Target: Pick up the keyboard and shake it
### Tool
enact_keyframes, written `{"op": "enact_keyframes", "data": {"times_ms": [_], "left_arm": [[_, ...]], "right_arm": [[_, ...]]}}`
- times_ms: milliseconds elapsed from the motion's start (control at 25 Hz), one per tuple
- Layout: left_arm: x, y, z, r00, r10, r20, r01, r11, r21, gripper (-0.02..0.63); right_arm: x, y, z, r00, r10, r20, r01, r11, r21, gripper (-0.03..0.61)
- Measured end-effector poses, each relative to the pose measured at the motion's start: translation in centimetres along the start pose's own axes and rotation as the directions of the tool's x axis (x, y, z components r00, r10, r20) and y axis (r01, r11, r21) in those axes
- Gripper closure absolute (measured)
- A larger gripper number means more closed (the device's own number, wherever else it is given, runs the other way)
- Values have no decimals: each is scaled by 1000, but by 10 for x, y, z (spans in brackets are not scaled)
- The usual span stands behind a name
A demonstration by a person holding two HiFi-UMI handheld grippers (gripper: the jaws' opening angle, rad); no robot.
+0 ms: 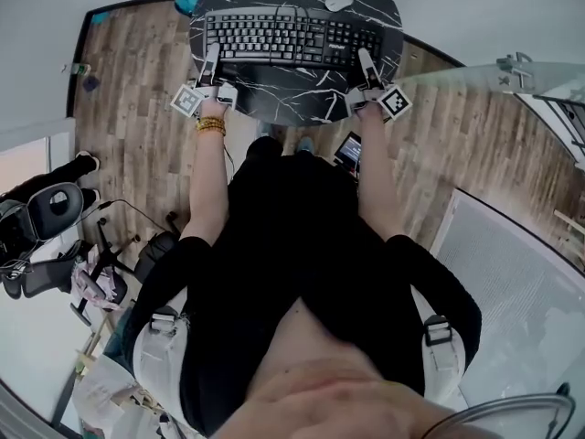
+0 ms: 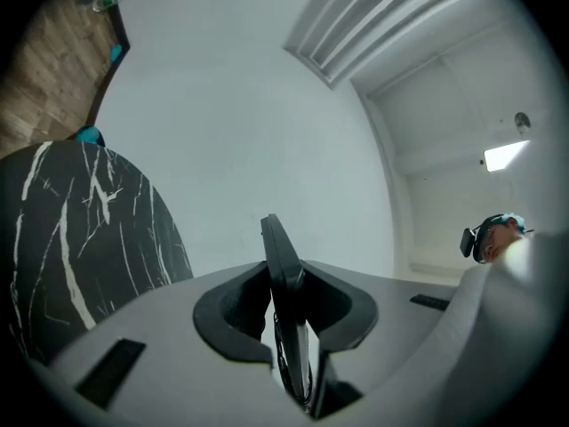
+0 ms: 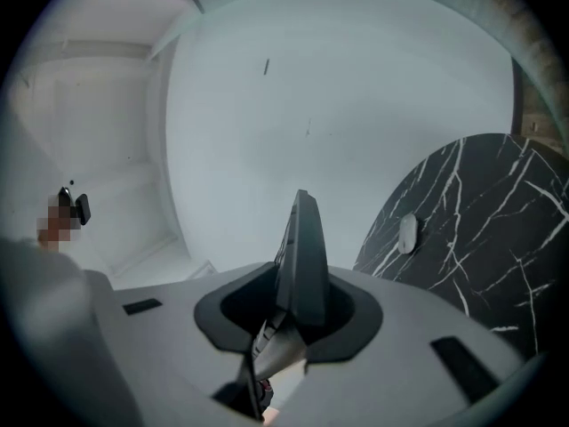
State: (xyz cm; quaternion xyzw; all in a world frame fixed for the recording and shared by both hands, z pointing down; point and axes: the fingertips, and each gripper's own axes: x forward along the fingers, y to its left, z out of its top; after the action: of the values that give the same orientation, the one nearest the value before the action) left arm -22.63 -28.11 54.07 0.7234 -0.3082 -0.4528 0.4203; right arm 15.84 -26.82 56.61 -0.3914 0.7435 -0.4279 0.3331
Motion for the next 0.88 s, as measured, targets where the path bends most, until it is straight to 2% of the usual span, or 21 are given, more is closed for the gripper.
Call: {"op": "enact_keyframes", "data": {"times_ms": [200,520,880], "left_arm": [[-24,29,-15,996,82,18,-81,996,-41,538],[-59,63,-40,980,198,2,-197,978,-65,540],[-106,99,-64,937,350,-17,-350,933,-81,538]], "right_arm": [[-22,-33,-16,996,-94,10,93,995,47,488],[-57,-70,-39,982,-189,-16,189,977,102,485],[-92,-106,-68,951,-303,-58,308,934,178,482]]}}
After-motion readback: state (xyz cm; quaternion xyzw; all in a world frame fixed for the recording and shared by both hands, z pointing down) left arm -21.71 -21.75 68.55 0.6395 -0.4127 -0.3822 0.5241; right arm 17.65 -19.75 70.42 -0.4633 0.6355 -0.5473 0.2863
